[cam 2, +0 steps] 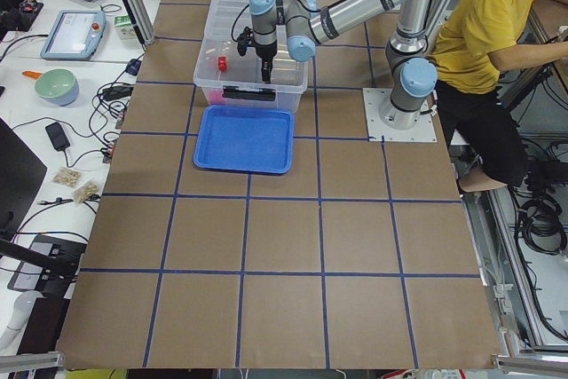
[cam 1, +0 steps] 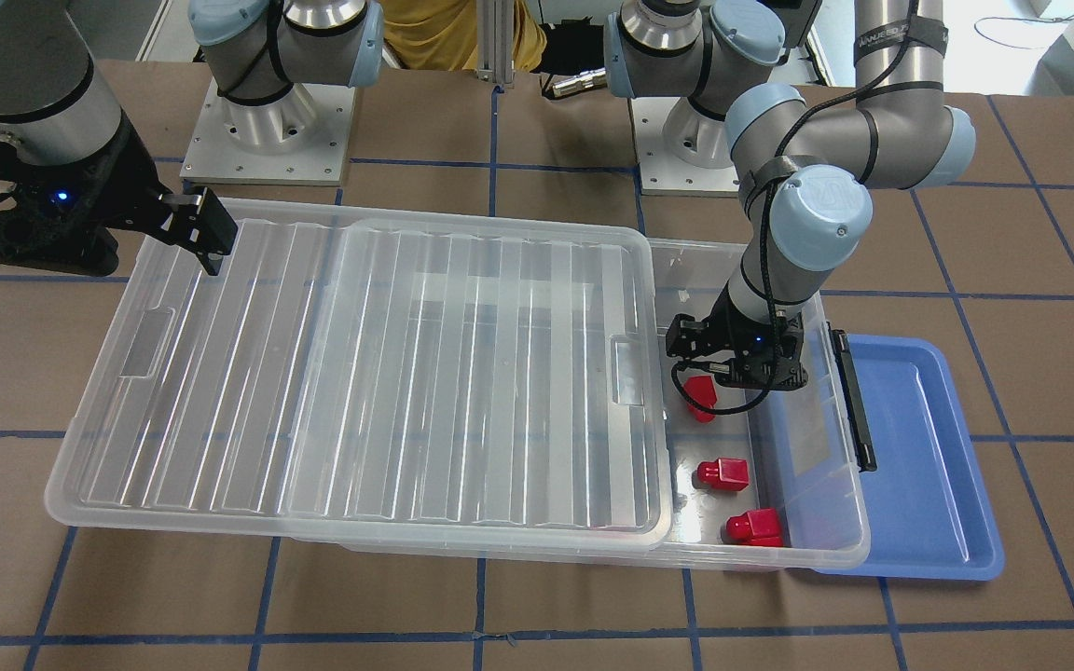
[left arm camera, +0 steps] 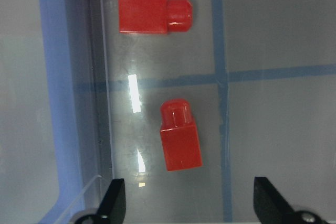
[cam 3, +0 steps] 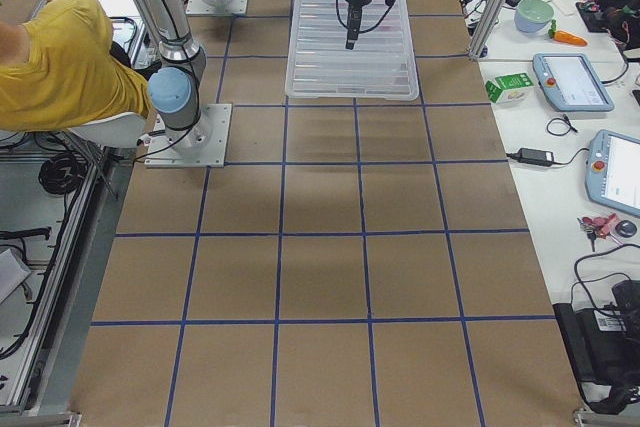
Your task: Place red block in blue tray from box
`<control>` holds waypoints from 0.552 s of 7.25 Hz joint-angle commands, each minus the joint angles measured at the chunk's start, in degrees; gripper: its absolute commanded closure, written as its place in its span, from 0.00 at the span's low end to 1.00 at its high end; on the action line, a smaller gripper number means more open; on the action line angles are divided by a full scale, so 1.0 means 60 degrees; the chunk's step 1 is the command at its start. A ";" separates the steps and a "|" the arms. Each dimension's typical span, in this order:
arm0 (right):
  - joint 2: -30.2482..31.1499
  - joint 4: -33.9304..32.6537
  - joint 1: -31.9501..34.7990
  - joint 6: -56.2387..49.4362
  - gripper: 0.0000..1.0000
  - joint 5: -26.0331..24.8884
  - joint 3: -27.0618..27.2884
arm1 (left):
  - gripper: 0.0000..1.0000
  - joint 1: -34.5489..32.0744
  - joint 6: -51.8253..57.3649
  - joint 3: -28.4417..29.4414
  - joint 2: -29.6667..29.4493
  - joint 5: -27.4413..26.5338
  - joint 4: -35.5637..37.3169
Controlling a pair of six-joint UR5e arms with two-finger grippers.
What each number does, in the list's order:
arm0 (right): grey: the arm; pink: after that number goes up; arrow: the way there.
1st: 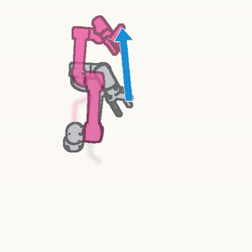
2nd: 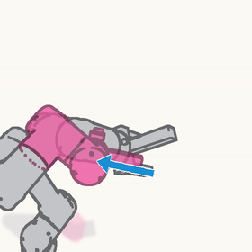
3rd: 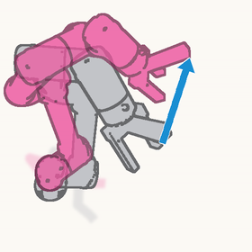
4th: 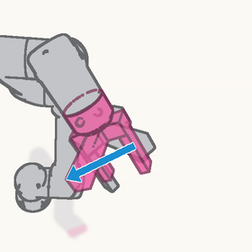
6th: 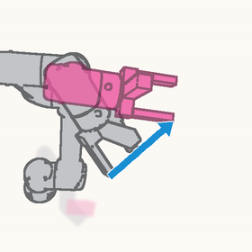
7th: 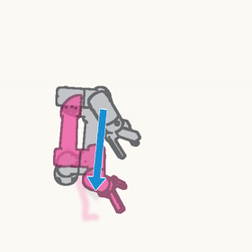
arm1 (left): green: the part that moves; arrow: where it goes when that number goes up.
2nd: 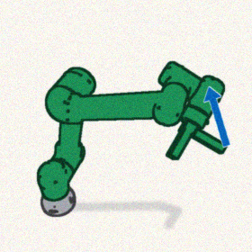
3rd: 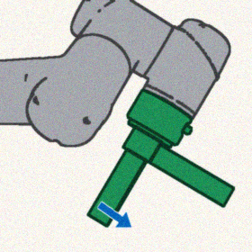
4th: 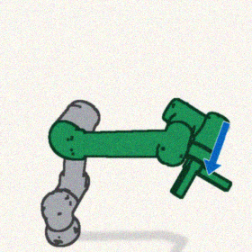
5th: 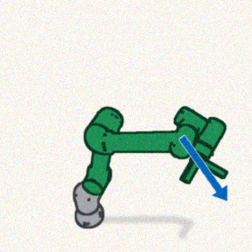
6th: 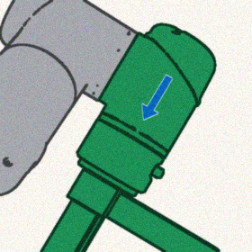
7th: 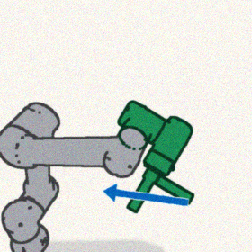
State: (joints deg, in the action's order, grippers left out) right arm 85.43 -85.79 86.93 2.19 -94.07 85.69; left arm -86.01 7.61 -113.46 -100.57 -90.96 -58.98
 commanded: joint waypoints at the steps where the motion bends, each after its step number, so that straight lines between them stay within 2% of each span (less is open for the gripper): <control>1: 0.0000 0.0030 -0.0001 -0.0013 0.00 -0.0053 0.0014 | 0.13 0.0024 0.0020 -0.0131 -0.0054 0.0201 0.0073; 4: 0.0000 0.0045 -0.0001 -0.0013 0.00 -0.0053 0.0015 | 0.13 0.0112 0.0065 -0.0235 -0.0215 0.0321 0.0396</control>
State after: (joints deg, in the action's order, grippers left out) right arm 85.43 -85.59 86.92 2.11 -94.39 85.78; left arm -85.42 7.94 -114.72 -101.41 -89.10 -57.04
